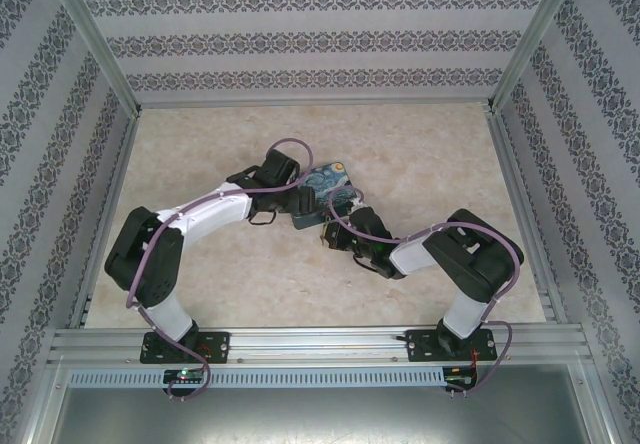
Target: Unlock the padlock with the key
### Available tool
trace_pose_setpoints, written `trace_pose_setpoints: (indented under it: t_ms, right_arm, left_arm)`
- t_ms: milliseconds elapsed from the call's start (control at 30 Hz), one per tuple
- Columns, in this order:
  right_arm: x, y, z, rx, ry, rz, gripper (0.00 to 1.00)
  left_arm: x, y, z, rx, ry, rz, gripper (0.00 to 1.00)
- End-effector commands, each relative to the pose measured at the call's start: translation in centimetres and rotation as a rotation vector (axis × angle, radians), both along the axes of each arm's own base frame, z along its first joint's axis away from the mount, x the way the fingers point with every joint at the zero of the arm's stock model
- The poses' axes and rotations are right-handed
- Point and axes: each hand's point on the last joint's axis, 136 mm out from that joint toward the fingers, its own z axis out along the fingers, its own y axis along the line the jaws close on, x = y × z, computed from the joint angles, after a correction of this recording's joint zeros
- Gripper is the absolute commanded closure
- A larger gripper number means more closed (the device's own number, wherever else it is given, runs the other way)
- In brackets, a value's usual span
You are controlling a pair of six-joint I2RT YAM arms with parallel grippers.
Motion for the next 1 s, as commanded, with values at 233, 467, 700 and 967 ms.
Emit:
trace_pose_setpoints:
  t_ms: [233, 467, 700, 967]
  right_arm:
    - [-0.1, -1.7, -0.7, 0.028, 0.088, -0.128, 1.0]
    - [0.4, -2.0, -1.1, 0.076, 0.133, -0.21, 1.0]
    - [1.1, -1.0, -0.6, 0.121, 0.144, -0.232, 1.0]
    - [2.0, -1.7, -0.3, 0.128, 0.137, -0.254, 1.0]
  left_arm:
    - [-1.4, 0.9, -1.7, 0.181, 0.024, -0.043, 0.07]
    - [-2.3, 0.3, -3.1, 0.186, 0.049, -0.06, 0.07]
    - [-3.0, -0.1, -3.9, 0.189, 0.062, -0.068, 0.07]
    - [-3.4, 0.0, -4.9, 0.197, 0.088, -0.074, 0.08]
